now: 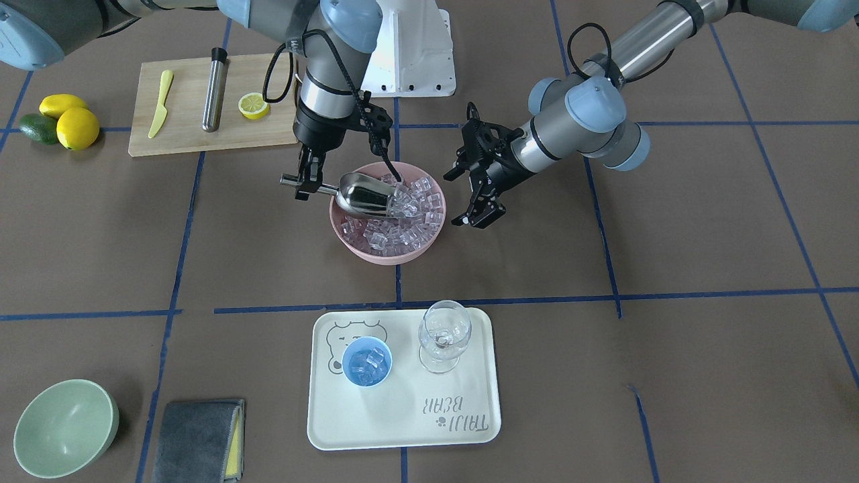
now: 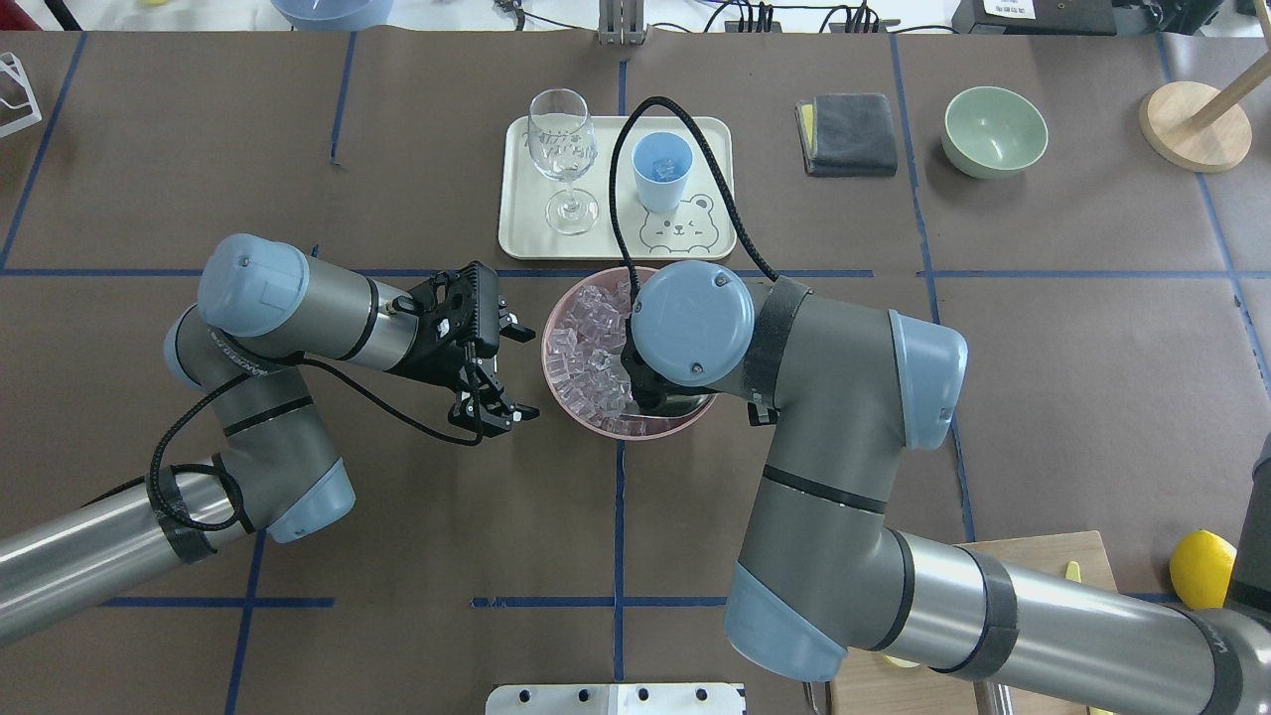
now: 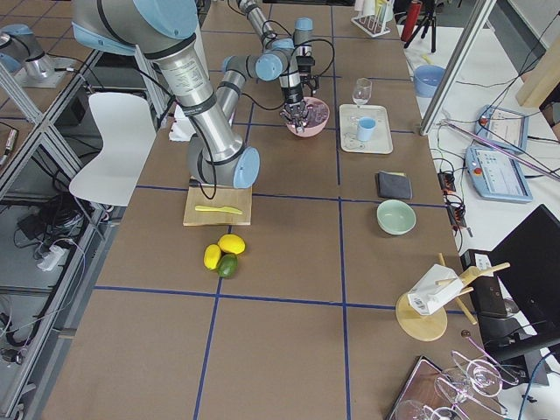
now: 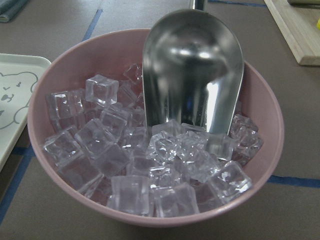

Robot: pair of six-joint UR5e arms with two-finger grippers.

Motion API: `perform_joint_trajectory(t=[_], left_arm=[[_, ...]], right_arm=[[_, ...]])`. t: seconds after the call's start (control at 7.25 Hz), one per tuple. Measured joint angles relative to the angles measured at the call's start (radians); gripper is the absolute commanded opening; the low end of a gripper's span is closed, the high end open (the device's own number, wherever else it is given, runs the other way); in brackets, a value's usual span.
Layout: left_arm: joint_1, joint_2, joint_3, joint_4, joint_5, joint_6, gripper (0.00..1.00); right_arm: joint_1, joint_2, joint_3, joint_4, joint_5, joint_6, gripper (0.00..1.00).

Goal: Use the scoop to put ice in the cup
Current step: 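Drag the scoop through the ice and lift it filled with cubes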

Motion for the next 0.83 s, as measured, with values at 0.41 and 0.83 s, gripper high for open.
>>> perform_joint_trajectory(t=[0.41,0.83], left_arm=[[0.0,-0.003,-0.002,0.0,0.001,-0.003,1.0],[-0.001,-0.004,-0.004,0.0,0.001,-0.003,1.0]], right_arm=[[0.02,-0.042,0.002,0.094,0.052,0.001,0.0],[0.055,-0.091,0.003,0.201,0.128,0.001,0.0]])
